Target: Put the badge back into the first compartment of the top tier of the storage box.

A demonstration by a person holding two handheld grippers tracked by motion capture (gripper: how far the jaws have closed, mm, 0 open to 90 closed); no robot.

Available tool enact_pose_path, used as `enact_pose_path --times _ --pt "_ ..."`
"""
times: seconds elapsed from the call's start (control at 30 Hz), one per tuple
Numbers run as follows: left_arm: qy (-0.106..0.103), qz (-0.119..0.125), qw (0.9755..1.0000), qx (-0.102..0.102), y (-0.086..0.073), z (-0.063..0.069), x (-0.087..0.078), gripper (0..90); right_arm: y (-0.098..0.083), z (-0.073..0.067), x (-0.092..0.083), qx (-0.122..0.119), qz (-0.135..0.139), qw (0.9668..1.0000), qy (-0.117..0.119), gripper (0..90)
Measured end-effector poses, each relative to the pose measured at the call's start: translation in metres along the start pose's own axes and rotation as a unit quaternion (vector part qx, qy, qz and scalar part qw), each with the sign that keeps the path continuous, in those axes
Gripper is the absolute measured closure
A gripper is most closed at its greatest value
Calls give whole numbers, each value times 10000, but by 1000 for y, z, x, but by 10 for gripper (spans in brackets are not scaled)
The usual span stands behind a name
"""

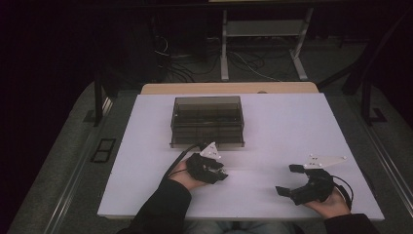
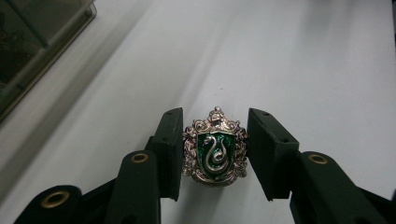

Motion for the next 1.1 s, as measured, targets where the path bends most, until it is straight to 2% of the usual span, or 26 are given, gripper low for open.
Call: enact_pose_path --times 0.5,0.77,1.1 --pt "-120 52 9999 2 9 2 -20 569 0 0 -1 16 -1 10000 -19 3" --pt "-63 118 9999 34 13 1 -28 569 0 1 -1 15 7 10000 -28 3" --pt "-92 111 9999 62 17 0 -36 569 0 0 -2 -2 30 10000 -33 4"
Point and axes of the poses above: each handheld gripper's, and its own axes: x roughly forward along the jaws, y roughly out of its top, z roughly to its right, the point moved 9 cm from there along x, roughly forward along the jaws, and after that the axes turned 3 degrees about x, right-handed, at the moved point
